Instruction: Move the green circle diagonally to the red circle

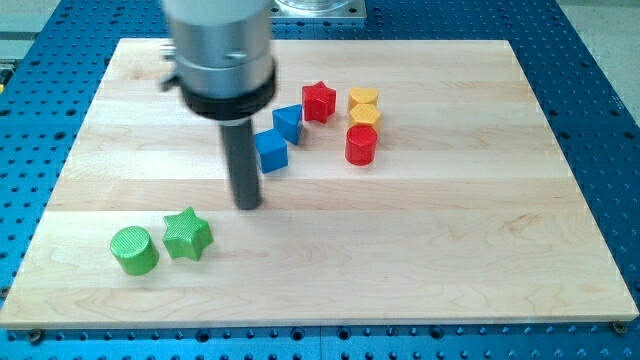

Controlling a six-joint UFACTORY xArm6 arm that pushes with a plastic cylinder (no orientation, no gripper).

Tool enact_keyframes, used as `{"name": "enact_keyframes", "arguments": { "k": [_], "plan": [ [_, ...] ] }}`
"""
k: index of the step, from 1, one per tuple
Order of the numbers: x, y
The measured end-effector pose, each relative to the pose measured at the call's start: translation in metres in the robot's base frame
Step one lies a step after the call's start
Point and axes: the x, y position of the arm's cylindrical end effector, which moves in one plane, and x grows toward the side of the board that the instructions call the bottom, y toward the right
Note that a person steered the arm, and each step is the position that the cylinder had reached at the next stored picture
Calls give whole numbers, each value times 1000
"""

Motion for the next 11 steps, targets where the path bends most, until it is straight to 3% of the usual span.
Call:
{"name": "enact_keyframes", "arguments": {
  "k": [1, 2, 3, 6, 8, 10, 11],
  "plan": [
    [1, -69],
    [29, -135],
    [96, -169],
    [64, -100],
    [91, -73],
    [24, 21],
    [14, 55]
  ]
}}
